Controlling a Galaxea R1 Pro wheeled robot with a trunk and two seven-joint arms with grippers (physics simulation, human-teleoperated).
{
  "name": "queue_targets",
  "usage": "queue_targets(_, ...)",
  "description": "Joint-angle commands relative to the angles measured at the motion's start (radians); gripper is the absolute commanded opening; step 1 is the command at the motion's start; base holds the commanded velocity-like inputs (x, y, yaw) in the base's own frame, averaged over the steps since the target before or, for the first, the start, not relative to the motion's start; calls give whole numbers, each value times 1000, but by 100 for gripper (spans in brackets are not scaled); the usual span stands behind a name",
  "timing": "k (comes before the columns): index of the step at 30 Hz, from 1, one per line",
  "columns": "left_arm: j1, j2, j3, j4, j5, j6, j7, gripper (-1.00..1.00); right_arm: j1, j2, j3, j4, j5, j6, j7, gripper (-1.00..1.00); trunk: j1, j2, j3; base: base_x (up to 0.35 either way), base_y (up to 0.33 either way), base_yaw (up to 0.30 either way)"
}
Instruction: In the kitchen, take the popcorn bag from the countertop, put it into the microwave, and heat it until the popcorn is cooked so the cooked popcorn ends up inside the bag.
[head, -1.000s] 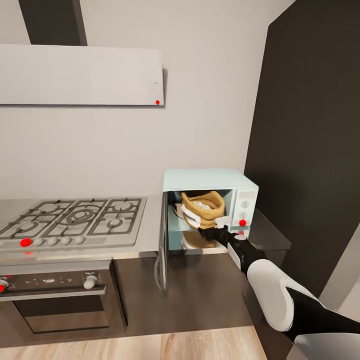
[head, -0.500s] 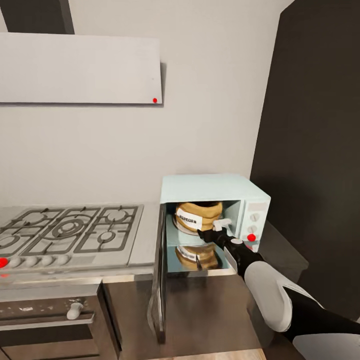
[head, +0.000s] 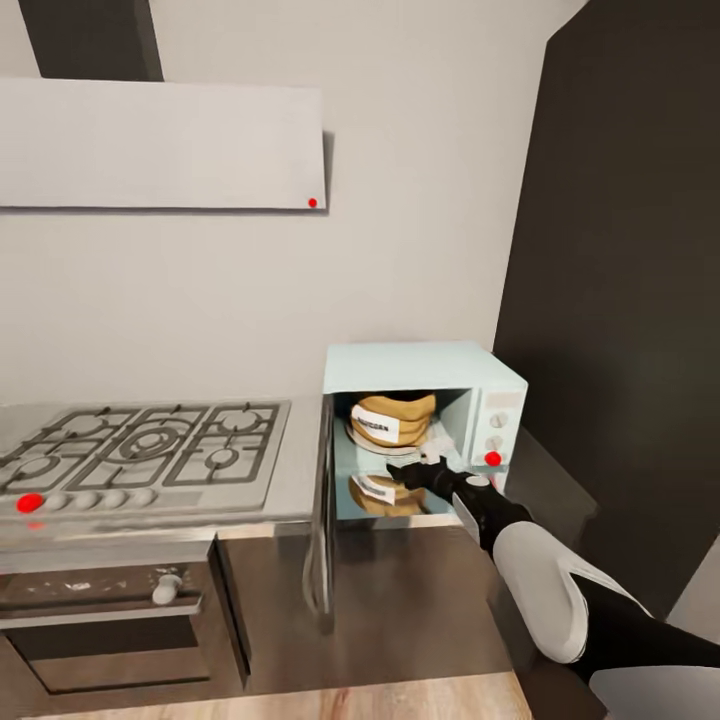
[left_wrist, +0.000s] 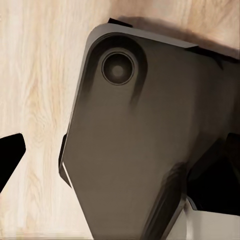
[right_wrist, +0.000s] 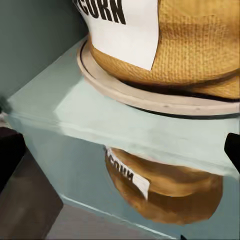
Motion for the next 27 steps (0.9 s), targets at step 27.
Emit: queue_targets(27, 0, 1, 2, -1, 5, -1, 4, 100, 486, -98, -8, -300, 173, 697, -43, 100, 0, -1, -1, -334, 0, 0)
